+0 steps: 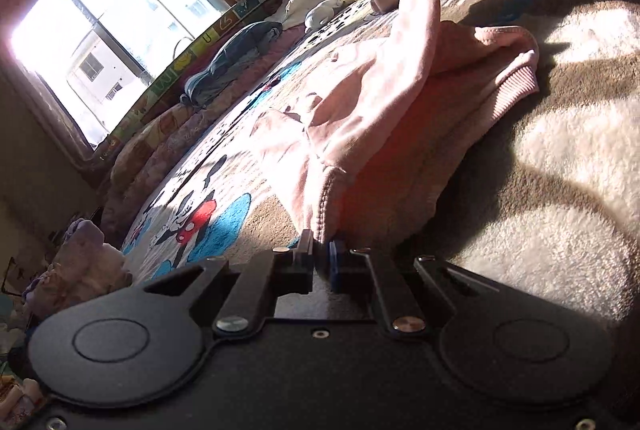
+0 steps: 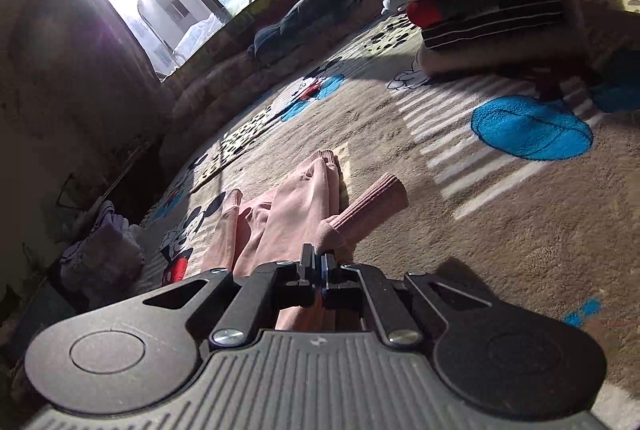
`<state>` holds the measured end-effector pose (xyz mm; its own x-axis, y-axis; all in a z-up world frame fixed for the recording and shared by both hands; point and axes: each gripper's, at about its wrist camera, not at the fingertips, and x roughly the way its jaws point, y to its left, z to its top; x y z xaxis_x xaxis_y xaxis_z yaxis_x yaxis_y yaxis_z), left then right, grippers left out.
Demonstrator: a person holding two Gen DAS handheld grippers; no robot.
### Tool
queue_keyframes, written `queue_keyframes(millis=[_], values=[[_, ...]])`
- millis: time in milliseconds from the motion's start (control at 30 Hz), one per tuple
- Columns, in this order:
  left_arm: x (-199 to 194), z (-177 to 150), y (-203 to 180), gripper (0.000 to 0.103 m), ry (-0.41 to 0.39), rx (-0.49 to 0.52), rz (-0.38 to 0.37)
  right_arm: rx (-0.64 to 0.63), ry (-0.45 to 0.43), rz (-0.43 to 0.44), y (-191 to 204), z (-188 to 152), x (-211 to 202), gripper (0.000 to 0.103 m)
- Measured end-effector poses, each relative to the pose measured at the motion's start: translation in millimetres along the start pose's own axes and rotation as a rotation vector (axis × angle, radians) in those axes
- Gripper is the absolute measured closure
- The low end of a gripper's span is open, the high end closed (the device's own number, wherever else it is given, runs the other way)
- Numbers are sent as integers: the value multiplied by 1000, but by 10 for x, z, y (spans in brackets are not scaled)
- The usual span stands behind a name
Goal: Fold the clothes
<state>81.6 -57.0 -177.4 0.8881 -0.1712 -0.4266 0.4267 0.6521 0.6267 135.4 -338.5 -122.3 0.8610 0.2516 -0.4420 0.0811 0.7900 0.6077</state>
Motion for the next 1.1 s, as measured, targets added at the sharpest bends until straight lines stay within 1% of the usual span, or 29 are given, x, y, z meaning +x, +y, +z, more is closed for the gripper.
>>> queue_keyframes(millis=[67,167,200,233,267,300,367,400,433,500,533,633,700,767,833,867,900,933,967,1033,1100], values=[[-36,8,87,98,-2,-12,-56,-3,10,-4,-25,-37,30,98],[-169,-5,338,96,-18,-56,-201,-5,14,-7,-71,-79,53,98],[-215,-31,495,93,-23,-108,-266,-4,15,-7,-85,-82,59,98],[-255,-76,673,92,-37,-183,-326,-1,15,-6,-99,-83,64,98],[-291,-122,829,92,-57,-259,-363,2,14,-4,-112,-84,70,98],[-313,-170,983,92,-74,-339,-377,5,14,-2,-124,-85,75,98],[-278,-262,1328,92,-99,-528,-343,9,9,8,-133,-75,86,98],[-273,-287,1409,92,-119,-604,-333,11,7,13,-136,-70,92,98],[-228,-297,1472,92,-132,-654,-335,10,5,16,-126,-58,102,98],[-158,-269,1489,92,-143,-705,-349,13,-1,25,-105,-38,120,98],[-104,-223,1455,92,-144,-708,-365,14,-5,29,-92,-25,126,98],[13,-40,1259,92,-130,-632,-401,18,-14,40,-57,8,137,98],[139,64,1020,92,-76,-538,-437,16,-16,45,-39,25,141,98],[298,119,604,92,41,-323,-415,20,-16,55,-31,47,135,98],[236,186,421,92,11,-197,-347,20,-16,63,-7,73,118,98],[229,215,473,92,19,-204,-361,18,-17,66,7,87,110,98],[225,216,594,92,7,-252,-401,16,-17,70,27,105,101,98],[237,196,701,91,-5,-303,-414,14,-17,74,48,124,92,98],[249,176,809,90,-18,-354,-428,12,-18,78,68,142,83,98],[290,169,1026,90,-49,-471,-405,12,-19,87,117,183,73,98],[306,177,1166,90,-96,-573,-457,12,-20,97,165,224,63,98]])
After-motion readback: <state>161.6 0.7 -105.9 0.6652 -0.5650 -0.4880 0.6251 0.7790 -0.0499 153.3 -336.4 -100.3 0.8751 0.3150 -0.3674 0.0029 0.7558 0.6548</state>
